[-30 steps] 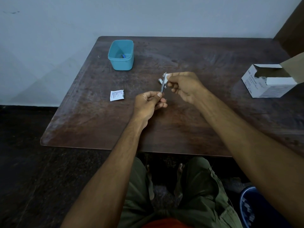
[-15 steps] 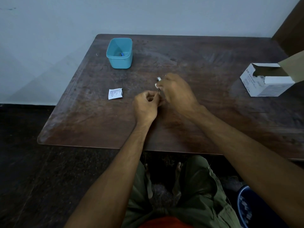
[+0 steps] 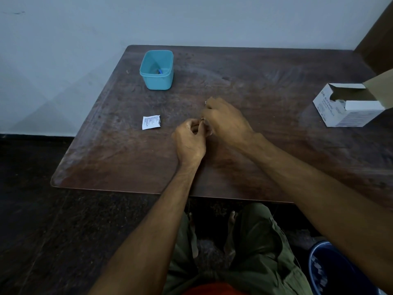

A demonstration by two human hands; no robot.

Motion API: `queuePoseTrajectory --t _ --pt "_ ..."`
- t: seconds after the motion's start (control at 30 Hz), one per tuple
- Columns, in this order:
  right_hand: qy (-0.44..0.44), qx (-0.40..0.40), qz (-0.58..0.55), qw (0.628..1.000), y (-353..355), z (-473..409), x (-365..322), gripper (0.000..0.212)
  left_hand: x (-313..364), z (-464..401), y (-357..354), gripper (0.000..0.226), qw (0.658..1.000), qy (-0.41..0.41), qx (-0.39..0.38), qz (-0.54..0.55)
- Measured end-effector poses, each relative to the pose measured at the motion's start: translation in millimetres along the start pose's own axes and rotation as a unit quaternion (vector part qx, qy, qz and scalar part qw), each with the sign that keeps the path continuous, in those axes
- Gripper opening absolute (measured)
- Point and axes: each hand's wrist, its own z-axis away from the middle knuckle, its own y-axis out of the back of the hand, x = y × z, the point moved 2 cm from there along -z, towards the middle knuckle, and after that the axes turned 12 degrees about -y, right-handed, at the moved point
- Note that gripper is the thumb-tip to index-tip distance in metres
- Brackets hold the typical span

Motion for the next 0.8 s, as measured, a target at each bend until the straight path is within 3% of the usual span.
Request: queuePoseTrajectory --t 0.2,0.4,0.5,0.57,0.67,0.73,0.8 --pt "-0.082 0.032 0.013 0.996 11.2 -18.8 21.0 0.017 -2.7 0.8 -3.6 0.010 0.998 0.032 -0.017 0.060" --pt "0.001 0.007 -0.007 1.000 -2.3 -0.1 3.6 0.017 -6.7 -1.7 -0.6 0.016 0.999 0.024 -0.015 0.025" --pt "-0.046 0.028 -0.090 0.994 -3.0 -3.9 15.9 0.019 -5.5 -2.2 -2.4 0.016 0.993 0.075 -0.041 0.085" --pt "-0.135 0.071 -0.230 0.961 2.2 -8.4 27.7 0.018 -2.4 -2.5 -2.6 0.015 0.985 0.110 -0.046 0.127" --pt "-0.247 0.143 -0.405 0.869 3.8 -6.5 39.1 0.014 3.0 -4.9 2.0 0.013 0.967 0.154 -0.051 0.195" --pt "-0.258 0.149 -0.423 0.856 -0.2 -3.4 36.0 0.014 3.9 -9.6 7.4 0.015 0.951 0.189 -0.061 0.238" --pt "-0.229 0.141 -0.400 0.876 -4.0 -0.5 27.4 0.014 4.1 -13.9 12.8 0.015 0.934 0.223 -0.076 0.270"
